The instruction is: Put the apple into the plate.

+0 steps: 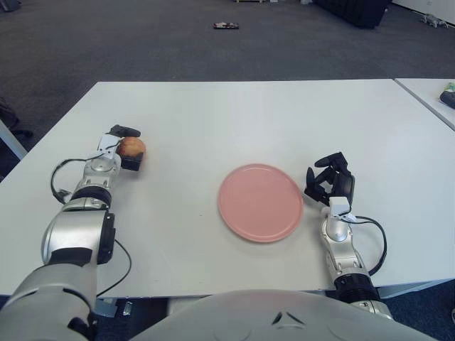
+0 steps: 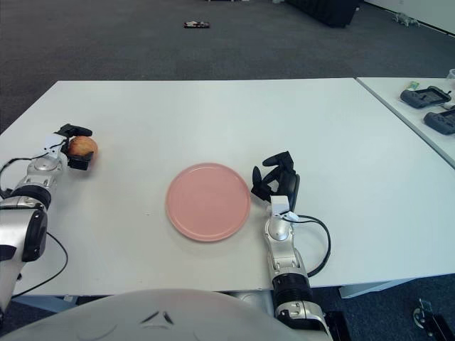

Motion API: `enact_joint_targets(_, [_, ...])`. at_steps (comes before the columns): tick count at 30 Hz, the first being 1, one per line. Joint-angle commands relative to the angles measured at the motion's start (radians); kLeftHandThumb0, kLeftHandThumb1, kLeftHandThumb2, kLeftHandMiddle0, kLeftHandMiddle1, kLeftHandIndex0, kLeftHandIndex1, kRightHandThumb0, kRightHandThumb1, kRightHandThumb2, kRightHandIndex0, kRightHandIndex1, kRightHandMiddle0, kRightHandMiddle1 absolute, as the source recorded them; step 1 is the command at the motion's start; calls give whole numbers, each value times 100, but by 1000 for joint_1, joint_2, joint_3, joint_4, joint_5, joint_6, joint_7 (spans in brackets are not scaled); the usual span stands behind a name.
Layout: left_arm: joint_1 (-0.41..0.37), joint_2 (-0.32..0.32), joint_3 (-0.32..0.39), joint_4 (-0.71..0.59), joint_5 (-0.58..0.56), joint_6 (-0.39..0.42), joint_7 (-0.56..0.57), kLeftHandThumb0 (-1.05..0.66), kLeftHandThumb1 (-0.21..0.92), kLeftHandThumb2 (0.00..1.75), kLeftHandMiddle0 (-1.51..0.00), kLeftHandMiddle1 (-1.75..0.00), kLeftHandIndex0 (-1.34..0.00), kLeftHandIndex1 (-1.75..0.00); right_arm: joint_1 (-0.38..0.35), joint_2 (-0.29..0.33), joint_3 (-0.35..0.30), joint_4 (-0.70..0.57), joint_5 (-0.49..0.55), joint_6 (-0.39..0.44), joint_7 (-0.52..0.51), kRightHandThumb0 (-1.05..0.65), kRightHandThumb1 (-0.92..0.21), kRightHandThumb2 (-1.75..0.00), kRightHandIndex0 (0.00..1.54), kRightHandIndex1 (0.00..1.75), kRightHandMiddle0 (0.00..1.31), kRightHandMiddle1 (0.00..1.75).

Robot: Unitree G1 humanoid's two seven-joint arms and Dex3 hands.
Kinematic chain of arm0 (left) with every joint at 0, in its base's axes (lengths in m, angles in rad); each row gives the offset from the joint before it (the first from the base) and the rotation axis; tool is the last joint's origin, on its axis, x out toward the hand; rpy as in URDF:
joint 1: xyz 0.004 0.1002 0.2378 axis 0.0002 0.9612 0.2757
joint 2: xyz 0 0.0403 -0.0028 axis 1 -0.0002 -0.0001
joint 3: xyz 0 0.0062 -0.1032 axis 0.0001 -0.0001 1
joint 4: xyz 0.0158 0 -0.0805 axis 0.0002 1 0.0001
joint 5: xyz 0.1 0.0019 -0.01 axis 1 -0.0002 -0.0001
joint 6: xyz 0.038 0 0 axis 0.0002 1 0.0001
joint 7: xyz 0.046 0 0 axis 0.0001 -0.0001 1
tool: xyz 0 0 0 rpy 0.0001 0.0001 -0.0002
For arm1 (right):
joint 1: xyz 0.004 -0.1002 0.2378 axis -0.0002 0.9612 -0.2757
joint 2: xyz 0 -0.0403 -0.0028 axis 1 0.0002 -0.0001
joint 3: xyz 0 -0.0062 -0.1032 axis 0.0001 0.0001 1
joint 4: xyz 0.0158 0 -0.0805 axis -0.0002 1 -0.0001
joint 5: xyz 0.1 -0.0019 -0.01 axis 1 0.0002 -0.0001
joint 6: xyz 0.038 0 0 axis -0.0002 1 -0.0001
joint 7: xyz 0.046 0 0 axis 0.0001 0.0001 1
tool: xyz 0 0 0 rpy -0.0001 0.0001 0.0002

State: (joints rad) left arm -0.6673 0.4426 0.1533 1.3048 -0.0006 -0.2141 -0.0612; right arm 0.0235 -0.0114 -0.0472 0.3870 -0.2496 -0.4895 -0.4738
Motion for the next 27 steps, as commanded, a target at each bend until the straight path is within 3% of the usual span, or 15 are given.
enact_joint_targets(1, [7, -61, 35, 9, -40, 24, -65, 0, -11, 173, -99, -156, -70, -175, 33, -6, -3, 51, -10, -20, -7, -42, -49, -111, 83, 175, 47, 175])
enact_joint_targets(14, [0, -83, 125, -70, -158, -119, -309, 0, -12, 173, -101, -153, -71, -175, 31, -8, 2, 54, -9, -23, 1, -43, -49, -111, 85, 175, 48, 175])
enact_joint_targets(24, [-14, -81, 128, -142, -169, -203, -395, 0, -12, 174, -100, -156, -70, -175, 32, -2, 0, 42, -6, -4, 1, -43, -49, -111, 85, 175, 48, 175])
enact_joint_targets(27, [22, -120, 102, -275, -167, -286, -416, 0, -11, 174, -99, -157, -70, -175, 35, -6, 1, 40, 2, 2, 16, -43, -49, -111, 84, 175, 47, 175])
